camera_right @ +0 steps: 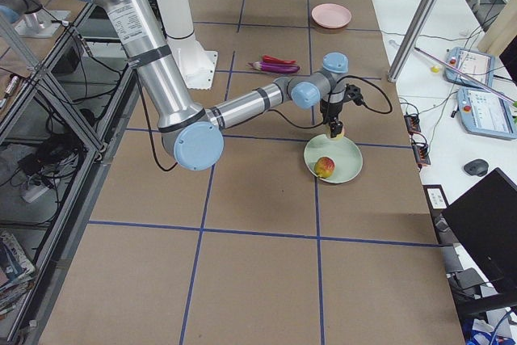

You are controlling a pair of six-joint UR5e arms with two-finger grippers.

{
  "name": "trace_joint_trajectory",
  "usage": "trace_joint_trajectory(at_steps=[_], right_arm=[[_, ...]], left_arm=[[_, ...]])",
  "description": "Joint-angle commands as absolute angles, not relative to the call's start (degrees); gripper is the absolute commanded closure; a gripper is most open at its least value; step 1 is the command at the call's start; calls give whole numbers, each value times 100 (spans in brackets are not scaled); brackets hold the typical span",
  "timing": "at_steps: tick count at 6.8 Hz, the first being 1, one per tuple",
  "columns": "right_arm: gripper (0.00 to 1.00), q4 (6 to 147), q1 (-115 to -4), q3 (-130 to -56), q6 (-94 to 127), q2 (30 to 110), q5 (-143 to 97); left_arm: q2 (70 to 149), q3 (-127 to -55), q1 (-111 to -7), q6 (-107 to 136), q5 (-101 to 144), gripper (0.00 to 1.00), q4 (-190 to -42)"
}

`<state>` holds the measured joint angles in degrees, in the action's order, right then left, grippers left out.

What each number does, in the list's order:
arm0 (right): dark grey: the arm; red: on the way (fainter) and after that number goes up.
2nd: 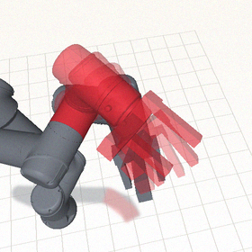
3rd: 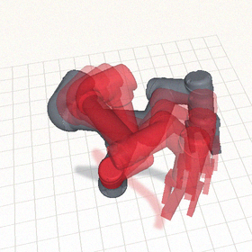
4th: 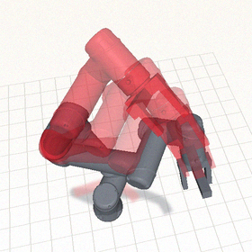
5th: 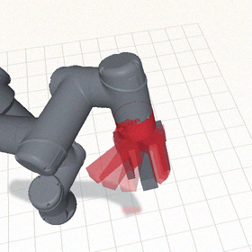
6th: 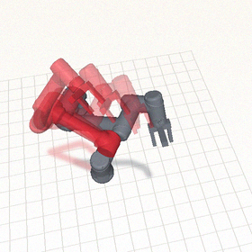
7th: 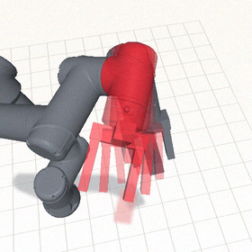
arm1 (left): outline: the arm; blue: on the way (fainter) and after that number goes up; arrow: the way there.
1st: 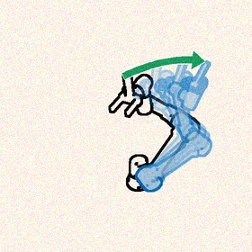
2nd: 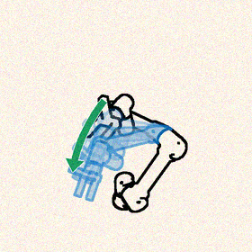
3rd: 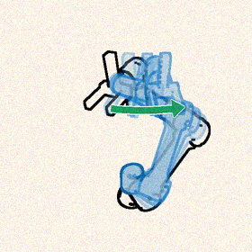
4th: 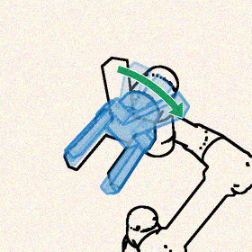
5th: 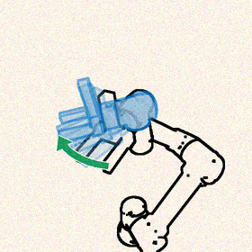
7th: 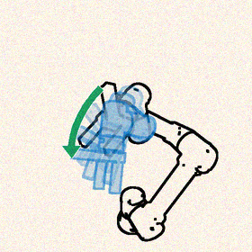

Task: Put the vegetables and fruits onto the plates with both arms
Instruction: 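Carry the peach with the right gripper and set it on the green plate, then open the right gripper and withdraw the right arm from the plate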

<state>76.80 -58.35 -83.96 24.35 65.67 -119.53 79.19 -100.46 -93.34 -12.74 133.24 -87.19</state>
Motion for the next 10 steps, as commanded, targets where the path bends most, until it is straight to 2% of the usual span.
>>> trace_joint_trajectory(at_steps=[1, 2, 4, 6, 8, 10], right_arm=[[16, 7497, -5880, -8043, 2312, 6688, -11997], [0, 7497, -5871, -8051, 2312, 6636, -11997], [0, 7584, -6045, -8068, 2312, 6452, -12206], [0, 7829, -6799, -8094, 2224, 6486, -13083], [0, 8101, -7607, -8138, 982, 6993, -13297], [0, 8332, -8503, -8287, -379, 7879, -13315]], left_arm=[[7919, -10046, -9334, -1274, 13324, 0, -8719], [7919, -10046, -9334, -1274, 13324, 0, -8710], [7919, -10046, -9334, -1274, 13324, 0, -8719], [7928, -10081, -9334, -1283, 13316, 0, -8754], [7954, -10195, -9229, -1310, 13315, 0, -8771], [8050, -10511, -9202, -1283, 13324, 0, -8841]])
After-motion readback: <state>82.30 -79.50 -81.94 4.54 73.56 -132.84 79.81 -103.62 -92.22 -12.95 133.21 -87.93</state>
